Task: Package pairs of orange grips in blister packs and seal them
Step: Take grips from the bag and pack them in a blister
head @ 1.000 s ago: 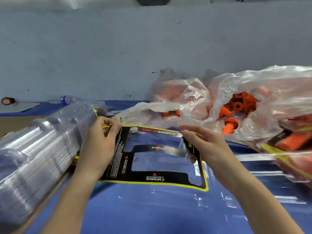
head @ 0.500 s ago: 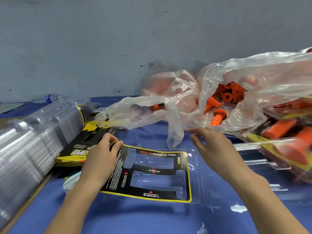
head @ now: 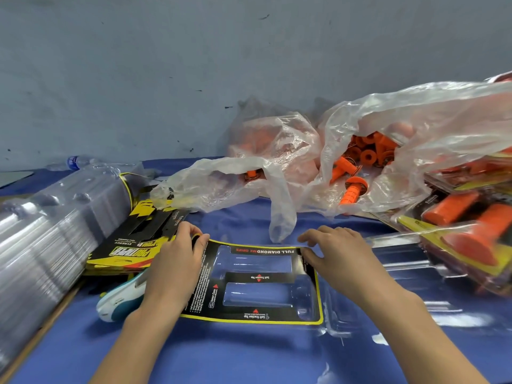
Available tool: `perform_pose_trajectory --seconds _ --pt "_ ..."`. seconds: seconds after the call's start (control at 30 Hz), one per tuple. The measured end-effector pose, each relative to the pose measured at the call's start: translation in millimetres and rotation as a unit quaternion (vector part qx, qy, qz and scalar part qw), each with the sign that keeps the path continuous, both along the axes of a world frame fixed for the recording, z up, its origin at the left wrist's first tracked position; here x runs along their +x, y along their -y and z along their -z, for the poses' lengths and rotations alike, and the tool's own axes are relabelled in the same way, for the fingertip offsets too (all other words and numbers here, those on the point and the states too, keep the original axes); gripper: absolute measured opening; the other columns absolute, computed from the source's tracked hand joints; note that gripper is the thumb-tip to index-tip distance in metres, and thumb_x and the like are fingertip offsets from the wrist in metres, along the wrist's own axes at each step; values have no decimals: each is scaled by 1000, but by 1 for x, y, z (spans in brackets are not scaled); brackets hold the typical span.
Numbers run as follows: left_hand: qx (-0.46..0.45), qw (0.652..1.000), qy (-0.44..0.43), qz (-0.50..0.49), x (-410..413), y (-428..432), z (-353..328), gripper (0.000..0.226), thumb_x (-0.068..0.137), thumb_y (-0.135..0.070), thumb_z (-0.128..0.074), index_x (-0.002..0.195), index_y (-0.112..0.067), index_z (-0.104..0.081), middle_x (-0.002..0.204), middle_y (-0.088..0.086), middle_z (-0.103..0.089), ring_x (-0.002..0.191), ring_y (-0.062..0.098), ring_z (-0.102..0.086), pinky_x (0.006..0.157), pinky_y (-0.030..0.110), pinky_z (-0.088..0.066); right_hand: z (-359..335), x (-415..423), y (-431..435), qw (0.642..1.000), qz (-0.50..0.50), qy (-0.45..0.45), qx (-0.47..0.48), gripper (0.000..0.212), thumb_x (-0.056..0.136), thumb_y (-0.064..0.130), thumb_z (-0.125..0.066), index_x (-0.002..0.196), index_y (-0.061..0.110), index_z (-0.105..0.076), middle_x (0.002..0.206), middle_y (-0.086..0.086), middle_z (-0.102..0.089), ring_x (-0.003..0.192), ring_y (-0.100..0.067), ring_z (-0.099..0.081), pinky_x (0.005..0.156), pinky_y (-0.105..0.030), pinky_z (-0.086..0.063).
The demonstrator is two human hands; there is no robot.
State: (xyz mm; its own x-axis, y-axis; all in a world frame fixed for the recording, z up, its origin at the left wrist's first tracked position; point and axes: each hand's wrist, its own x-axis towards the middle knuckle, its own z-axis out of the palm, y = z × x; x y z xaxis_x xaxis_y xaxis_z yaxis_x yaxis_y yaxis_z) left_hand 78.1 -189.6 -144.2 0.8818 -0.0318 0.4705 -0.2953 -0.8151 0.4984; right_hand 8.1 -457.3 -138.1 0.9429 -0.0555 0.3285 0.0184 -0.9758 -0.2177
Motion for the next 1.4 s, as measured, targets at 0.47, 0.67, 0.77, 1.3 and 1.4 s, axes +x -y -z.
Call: perform_pose_trajectory --seconds 0.47,0.67,0.77,1.3,1.4 --pt "-1 1000 -21 8 -35 -13 4 18 98 -27 -52 113 -22 -61 109 -5 -65 105 20 -59 87 37 -45 5 4 5 1000 -7 3 -13 28 99 43 -43 125 43 -53 114 15 -53 104 -15 -44 93 -28 -25" --pt "125 990 -36 51 -48 -17 20 23 100 -32 -51 119 -25 -62 120 -11 -62 116 15 -52 97 33 -36 3 0 4 999 -19 20 -26 26 100 46 -40 121 45 -55 100 19 -47 91 -10 -35 84 -25 -21" --pt "164 985 -27 43 -48 -21 21 41 100 -44 -33 118 -24 -64 120 -10 -64 121 18 -52 99 34 -36 2 -3 5 999 -31 23 -13 26 100 47 -39 119 45 -57 106 18 -54 96 -10 -39 91 -24 -24" --pt "9 995 -9 96 -56 -50 12 20 95 -58 -36 100 -42 -47 92 -25 -59 97 -3 -51 75 25 -41 -1 -4 6 998 -29 23 -46 25 99 47 -37 110 44 -59 110 19 -54 103 -11 -42 95 -25 -23" --pt "40 990 -20 134 -62 -59 12 36 95 -64 -26 93 -39 -52 91 -21 -62 96 4 -53 81 31 -44 -2 -4 6 998 -28 19 -47 29 99 49 -32 109 40 -58 109 18 -56 102 -11 -44 96 -27 -26"
